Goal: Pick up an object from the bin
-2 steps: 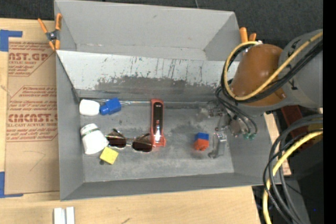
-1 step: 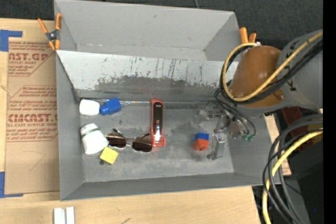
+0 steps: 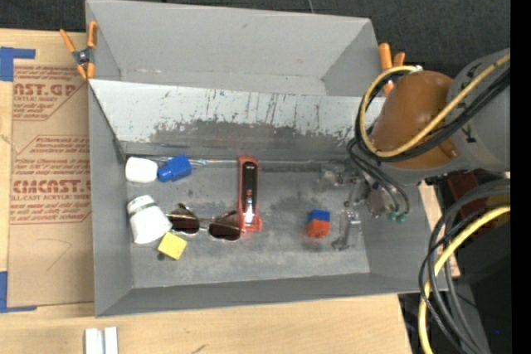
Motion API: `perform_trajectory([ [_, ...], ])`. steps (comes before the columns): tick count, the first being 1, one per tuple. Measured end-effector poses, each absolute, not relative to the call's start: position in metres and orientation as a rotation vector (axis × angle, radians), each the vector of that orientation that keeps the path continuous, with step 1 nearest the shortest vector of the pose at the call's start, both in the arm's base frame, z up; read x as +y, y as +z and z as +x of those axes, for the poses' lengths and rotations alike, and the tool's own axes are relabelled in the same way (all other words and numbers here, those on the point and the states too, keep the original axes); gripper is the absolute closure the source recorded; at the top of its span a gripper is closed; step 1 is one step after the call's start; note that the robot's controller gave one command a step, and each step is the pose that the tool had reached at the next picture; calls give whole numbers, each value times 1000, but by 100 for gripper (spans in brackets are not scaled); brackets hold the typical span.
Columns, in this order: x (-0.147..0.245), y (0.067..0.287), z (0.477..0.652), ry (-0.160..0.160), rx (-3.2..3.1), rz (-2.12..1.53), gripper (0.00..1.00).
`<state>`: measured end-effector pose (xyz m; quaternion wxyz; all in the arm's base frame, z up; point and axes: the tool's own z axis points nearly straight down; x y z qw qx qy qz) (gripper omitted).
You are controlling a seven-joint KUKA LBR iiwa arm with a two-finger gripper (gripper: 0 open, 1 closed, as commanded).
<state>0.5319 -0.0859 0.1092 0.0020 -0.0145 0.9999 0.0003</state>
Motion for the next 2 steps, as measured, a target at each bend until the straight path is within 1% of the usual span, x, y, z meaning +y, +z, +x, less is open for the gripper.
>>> perform_trajectory([
  [1,-87,86,530,2,3136,-206,0],
  [2,-88,71,518,1,3130,148,100],
])
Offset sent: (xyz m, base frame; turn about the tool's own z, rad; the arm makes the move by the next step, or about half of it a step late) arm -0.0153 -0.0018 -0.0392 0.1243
